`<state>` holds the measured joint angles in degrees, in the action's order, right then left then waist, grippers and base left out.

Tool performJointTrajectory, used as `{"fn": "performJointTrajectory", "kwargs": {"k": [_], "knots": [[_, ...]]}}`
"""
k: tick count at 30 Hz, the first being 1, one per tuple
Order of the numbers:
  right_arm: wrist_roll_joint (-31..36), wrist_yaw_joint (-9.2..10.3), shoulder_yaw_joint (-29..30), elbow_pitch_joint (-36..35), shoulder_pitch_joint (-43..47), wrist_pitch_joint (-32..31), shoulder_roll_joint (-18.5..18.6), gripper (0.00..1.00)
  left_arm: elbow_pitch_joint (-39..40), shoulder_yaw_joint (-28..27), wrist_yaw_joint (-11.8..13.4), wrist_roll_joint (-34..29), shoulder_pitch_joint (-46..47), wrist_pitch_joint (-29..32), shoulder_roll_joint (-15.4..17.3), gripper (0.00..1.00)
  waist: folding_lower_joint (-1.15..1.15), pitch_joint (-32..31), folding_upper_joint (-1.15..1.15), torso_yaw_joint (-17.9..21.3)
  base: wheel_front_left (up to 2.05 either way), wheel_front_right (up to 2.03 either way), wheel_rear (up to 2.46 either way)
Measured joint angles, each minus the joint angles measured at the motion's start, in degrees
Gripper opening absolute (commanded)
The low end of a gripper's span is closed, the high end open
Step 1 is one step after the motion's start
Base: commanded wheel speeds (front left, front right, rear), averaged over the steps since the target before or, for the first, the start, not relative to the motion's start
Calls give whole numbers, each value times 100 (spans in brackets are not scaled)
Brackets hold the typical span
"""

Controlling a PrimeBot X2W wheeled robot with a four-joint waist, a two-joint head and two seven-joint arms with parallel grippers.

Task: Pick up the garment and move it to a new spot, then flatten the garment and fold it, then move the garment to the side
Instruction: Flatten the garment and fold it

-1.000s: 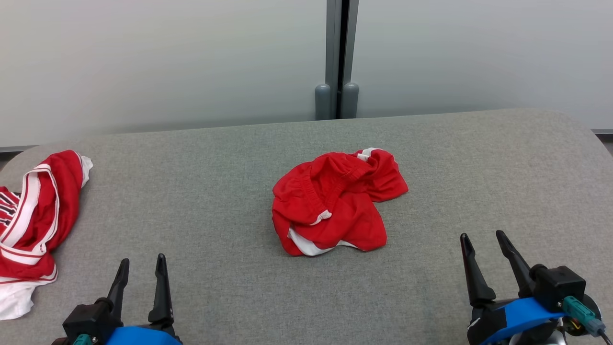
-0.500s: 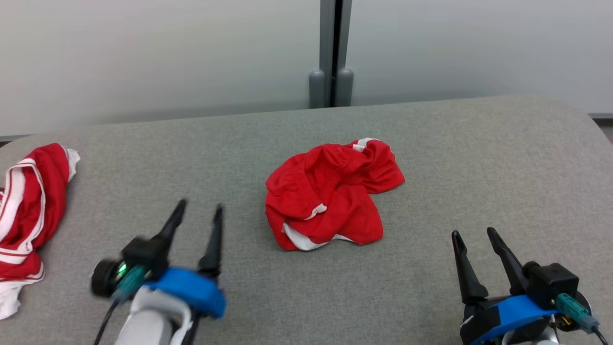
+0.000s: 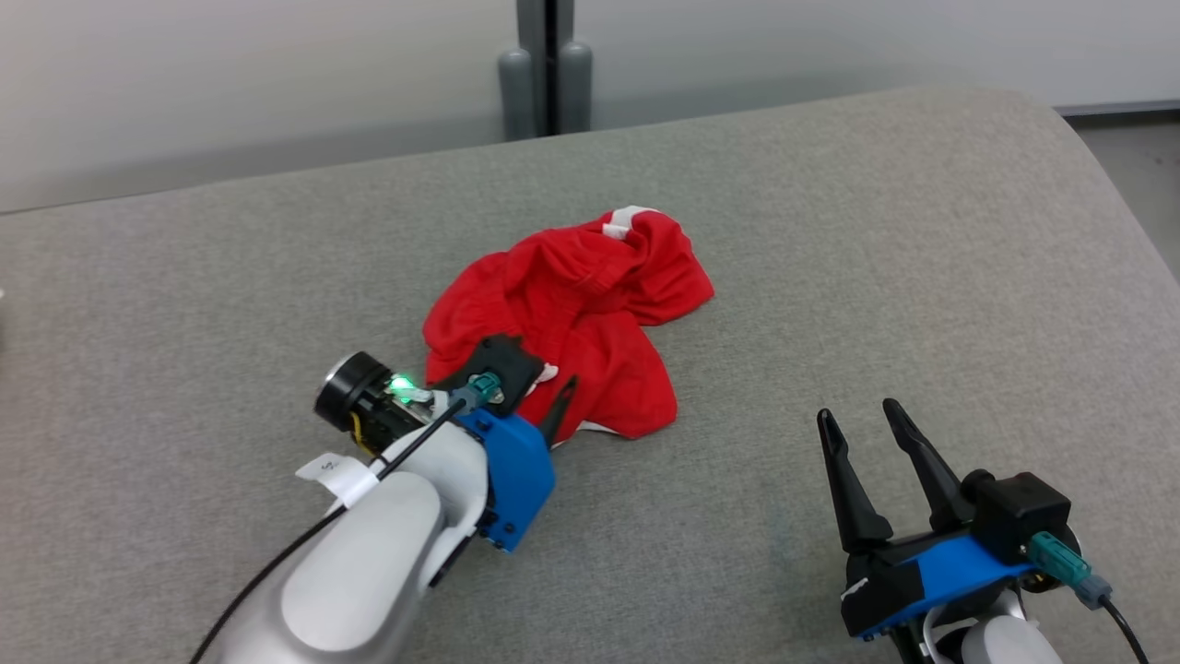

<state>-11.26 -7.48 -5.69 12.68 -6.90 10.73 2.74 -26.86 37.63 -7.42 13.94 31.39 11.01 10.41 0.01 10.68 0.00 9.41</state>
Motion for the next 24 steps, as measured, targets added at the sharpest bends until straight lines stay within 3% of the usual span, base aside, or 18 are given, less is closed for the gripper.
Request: {"fn": "performJointTrajectory", "kwargs": {"k": [5, 11, 12, 13, 14, 21, 24], "knots": [[-104, 0, -109, 140, -133, 108, 1, 100, -569, 75, 147, -188, 280, 263, 193, 100, 0, 157, 0, 204, 0, 0, 0], [-174, 0, -142, 293, -210, 205, 1, 100, -975, 23, 297, -170, 385, 453, 204, 100, 0, 236, 0, 301, 0, 0, 0], [-190, 0, -146, 309, -220, 223, 1, 100, -1022, 14, 336, -153, 402, 477, 203, 42, 0, 243, 0, 310, 0, 0, 0], [-197, 0, -146, 325, -229, 236, 1, 100, -1044, 13, 344, -143, 410, 480, 199, 18, 0, 247, 0, 317, 0, 0, 0], [-202, 0, -145, 343, -232, 248, 1, 100, -1071, 7, 359, -129, 414, 517, 186, 0, 0, 247, 0, 321, 0, 0, 0], [-247, 0, -156, 448, -310, 303, 1, 100, -1145, -101, 392, 109, 429, 570, 65, 0, -1, 215, 0, 323, 0, 0, 0], [-253, 0, -147, 483, -315, 322, 1, 100, -991, -301, 359, 447, 458, 305, -194, 0, -1, 180, 0, 299, 0, 0, 0]]}}
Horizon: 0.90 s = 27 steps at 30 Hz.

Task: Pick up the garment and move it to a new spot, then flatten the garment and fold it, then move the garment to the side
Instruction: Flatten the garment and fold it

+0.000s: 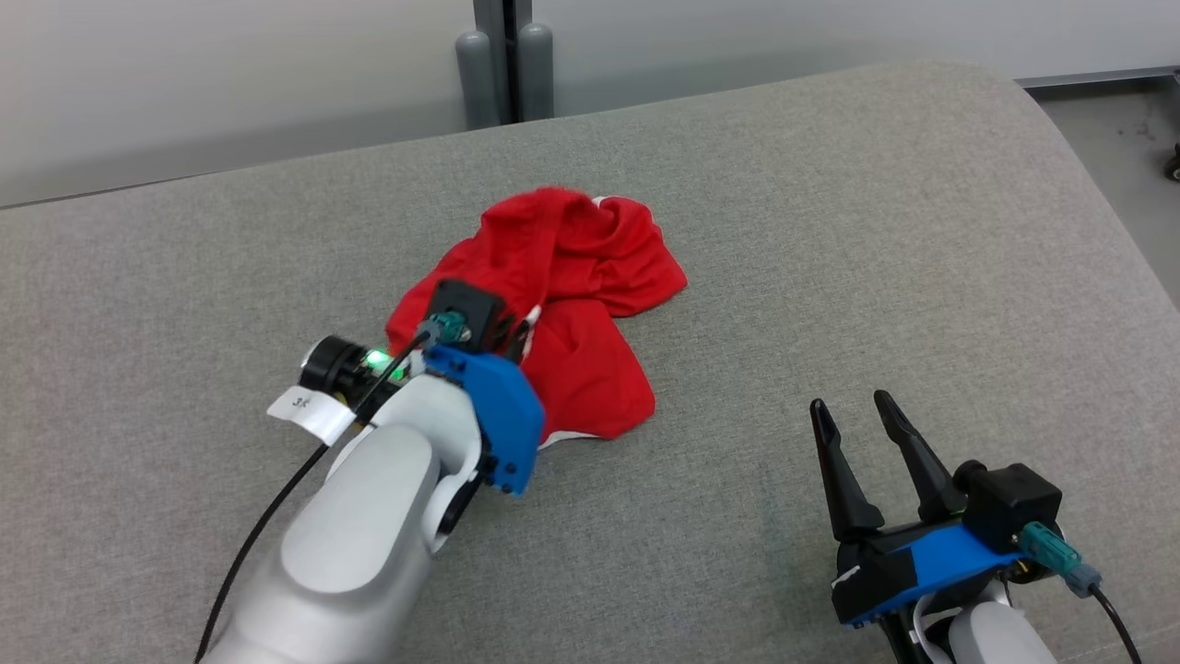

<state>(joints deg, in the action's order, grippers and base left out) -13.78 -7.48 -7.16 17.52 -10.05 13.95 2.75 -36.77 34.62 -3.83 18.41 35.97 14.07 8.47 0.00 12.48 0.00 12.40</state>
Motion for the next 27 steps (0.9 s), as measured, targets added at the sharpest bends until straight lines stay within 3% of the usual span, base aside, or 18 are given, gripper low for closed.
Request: {"fn": "performJointTrajectory", "kwargs": {"k": [3, 4, 7, 10, 14, 15, 21, 27], "knots": [[-7, 0, 11, 42, -3, 12, 0, 100, 245, -131, -135, 403, 176, -292, -323, 0, 0, -53, 0, -30, 0, 0, 0], [-24, 0, 9, 62, -6, 26, 0, 100, 448, -233, -227, 849, 300, -493, -474, 0, 0, -86, 0, -41, 0, 0, 0], [-53, 0, -10, 98, -34, 29, 0, 100, 835, -181, -285, 1496, 545, -776, -549, 0, -1, -126, 0, -40, 0, 0, 0], [-100, 0, -86, 132, -43, 34, -3, 100, 1416, 197, -312, 2539, 820, -1201, -547, 0, -1, -161, 0, 2, 0, 0, 0], [-146, 0, -171, 174, -54, 51, 1, 100, 1816, 637, -191, 3675, 1289, -1934, -566, 0, 0, -185, 0, 79, 0, 0, 0], [-192, 0, -182, 190, -56, 54, 1, 100, 1974, 928, -15, 4523, 1728, -2695, -570, 0, -1, -168, 0, 111, 0, 0, 0], [-200, 0, 10, 165, -73, 79, 3, 100, 1365, 976, 109, 4452, 1431, -2892, -557, 0, -1, -72, 0, -76, 0, 0, 0], [-135, 0, 67, 151, -94, 93, 0, 100, 947, 431, 148, 4167, -1, -2907, -45, 0, 0, -39, 0, -442, 0, 0, 0]]}}
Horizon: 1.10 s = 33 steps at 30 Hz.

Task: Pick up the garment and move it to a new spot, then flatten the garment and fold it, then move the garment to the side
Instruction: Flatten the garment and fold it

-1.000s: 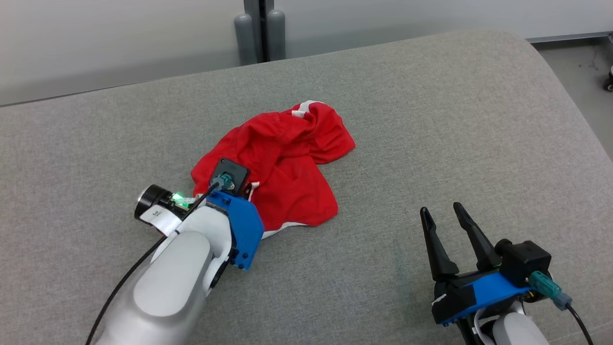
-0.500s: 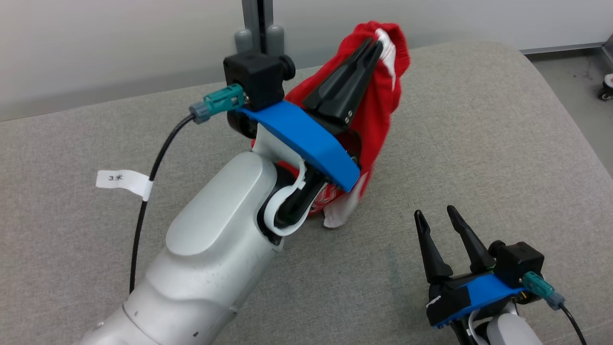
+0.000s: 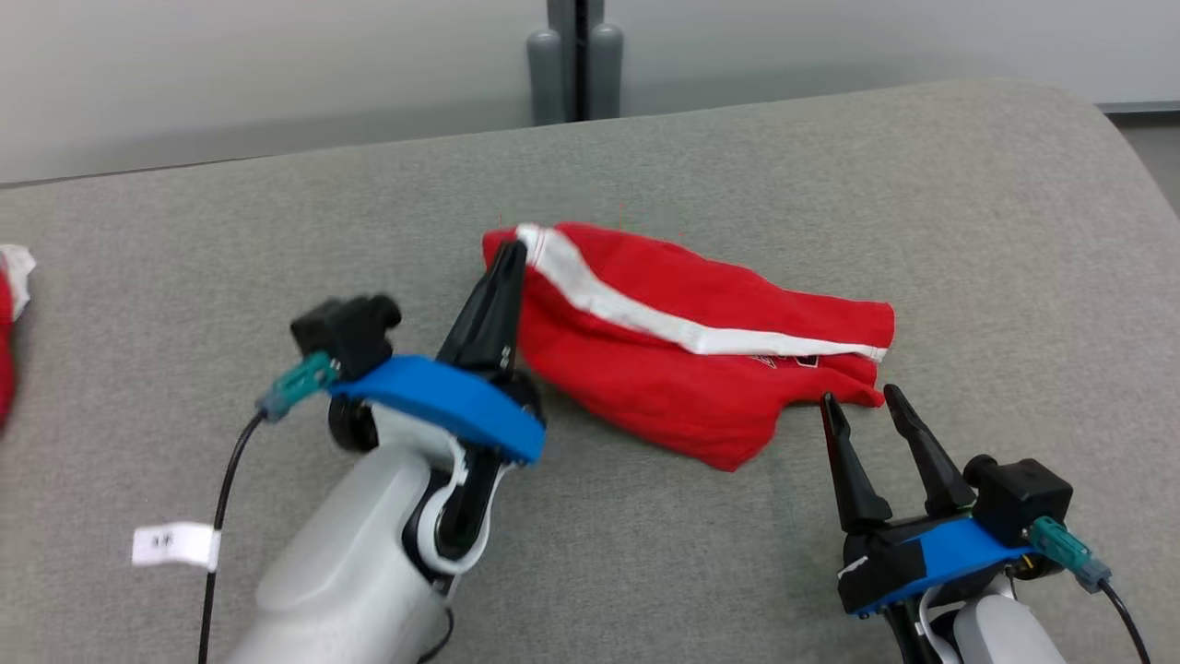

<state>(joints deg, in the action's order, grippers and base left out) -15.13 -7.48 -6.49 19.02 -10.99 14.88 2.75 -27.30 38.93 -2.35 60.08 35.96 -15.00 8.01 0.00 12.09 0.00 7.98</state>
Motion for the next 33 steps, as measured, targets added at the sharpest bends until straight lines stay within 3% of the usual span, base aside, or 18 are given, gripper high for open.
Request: {"fn": "performJointTrajectory", "kwargs": {"k": [8, 14, 15, 17, 18, 25, 33], "knots": [[148, 0, 27, -53, 5, -35, -1, 100, 76, -675, 45, -242, -1454, 1, 185, 0, 0, -85, 0, -497, 0, 0, 0], [189, 0, 59, -131, 94, -130, -1, 100, 78, -1085, 132, -656, -2054, 0, 120, 1, 0, -238, 0, -629, 0, 0, 0], [190, 0, 62, -137, 105, -156, 0, 100, 52, -1116, 132, -700, -2123, 1, 90, 17, 0, -269, 0, -636, 0, 0, 0], [200, 0, 54, -165, 137, -193, -1, 100, -15, -1166, 133, -766, -2276, 1, 51, 86, 0, -327, 0, -629, 0, 0, 0], [209, 0, 62, -187, 162, -207, -1, 100, -38, -1190, 133, -779, -2350, 1, 43, 100, 0, -354, 0, -620, 0, 0, 0], [271, 0, 199, -341, 319, -312, 0, 100, 281, -1756, 44, -1305, -2706, 1, 79, 100, 0, -513, 0, -567, 0, 0, 0], [310, 0, 363, -491, 422, -422, 0, 100, 1102, -2576, -69, -2882, -2885, 0, 245, 100, 0, -596, 0, -534, 0, 0, 0]]}}
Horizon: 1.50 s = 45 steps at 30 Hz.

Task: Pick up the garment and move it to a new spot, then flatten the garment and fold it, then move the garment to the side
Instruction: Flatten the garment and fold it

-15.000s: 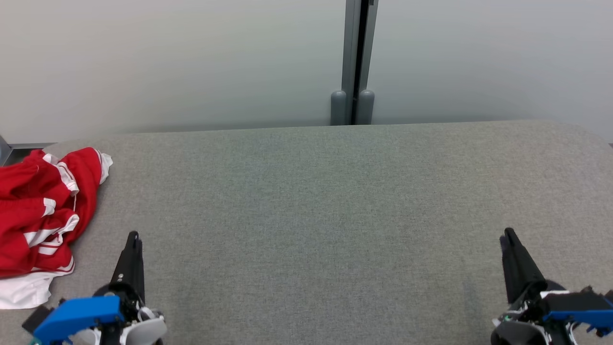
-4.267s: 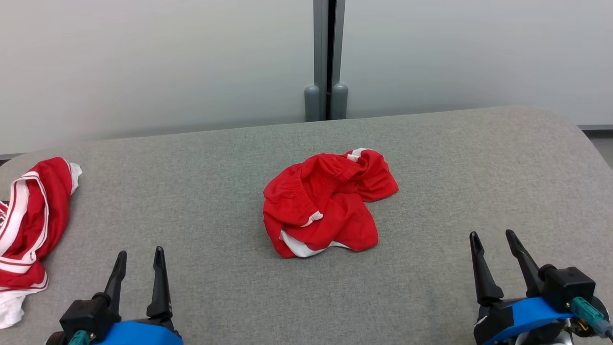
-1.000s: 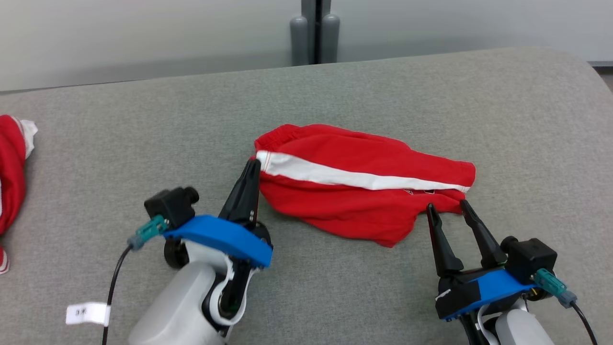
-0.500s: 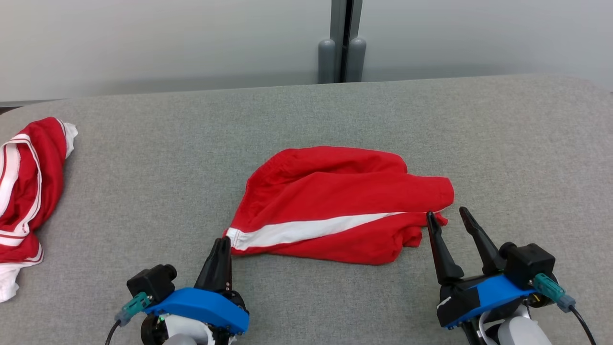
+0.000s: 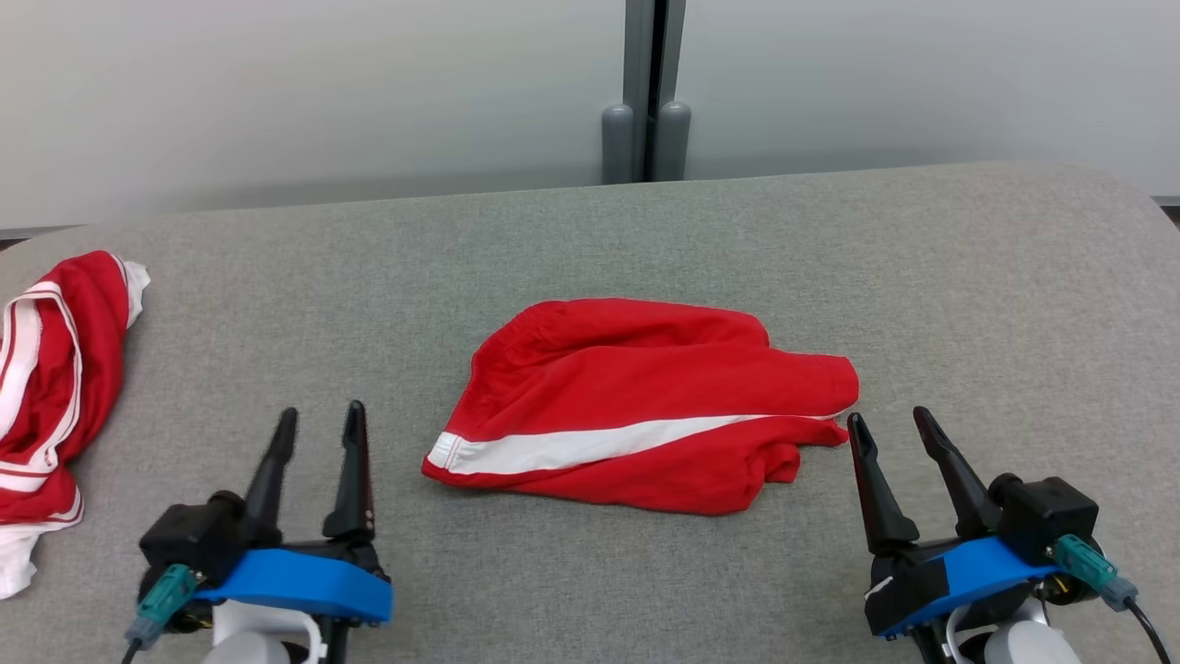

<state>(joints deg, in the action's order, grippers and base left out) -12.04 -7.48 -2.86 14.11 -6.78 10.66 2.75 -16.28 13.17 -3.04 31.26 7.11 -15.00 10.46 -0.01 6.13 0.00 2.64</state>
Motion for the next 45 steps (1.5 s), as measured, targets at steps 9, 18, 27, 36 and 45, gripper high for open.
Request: {"fn": "performJointTrajectory", "kwargs": {"k": [9, 18, 27, 36, 45], "knots": [[0, 0, 120, -21, 109, -205, 0, 100, 71, -570, 69, -953, -219, 0, 81, 100, 0, -50, 0, 110, 0, 0, 0], [250, 0, 267, 143, -138, -1162, -1, 100, 63, -829, -31, -1081, -280, 0, -89, 100, 0, 59, 0, 24, 0, 0, 0], [-180, 0, 543, 900, -1148, -2195, -1, 100, 60, -851, -167, -1216, -93, 0, -192, 100, 1, 356, 0, -161, 0, 0, 0], [-116, 0, 582, 1842, -1911, -2350, 0, 0, -9, -855, -268, -1315, 41, 0, -244, 100, 1, 505, 0, -365, 0, 0, 0], [-428, 0, 386, 1139, -1659, -2129, -1, 0, -38, -938, -315, -1374, -52, 0, -291, 100, 1, 279, 0, -332, 0, 0, 0]]}}
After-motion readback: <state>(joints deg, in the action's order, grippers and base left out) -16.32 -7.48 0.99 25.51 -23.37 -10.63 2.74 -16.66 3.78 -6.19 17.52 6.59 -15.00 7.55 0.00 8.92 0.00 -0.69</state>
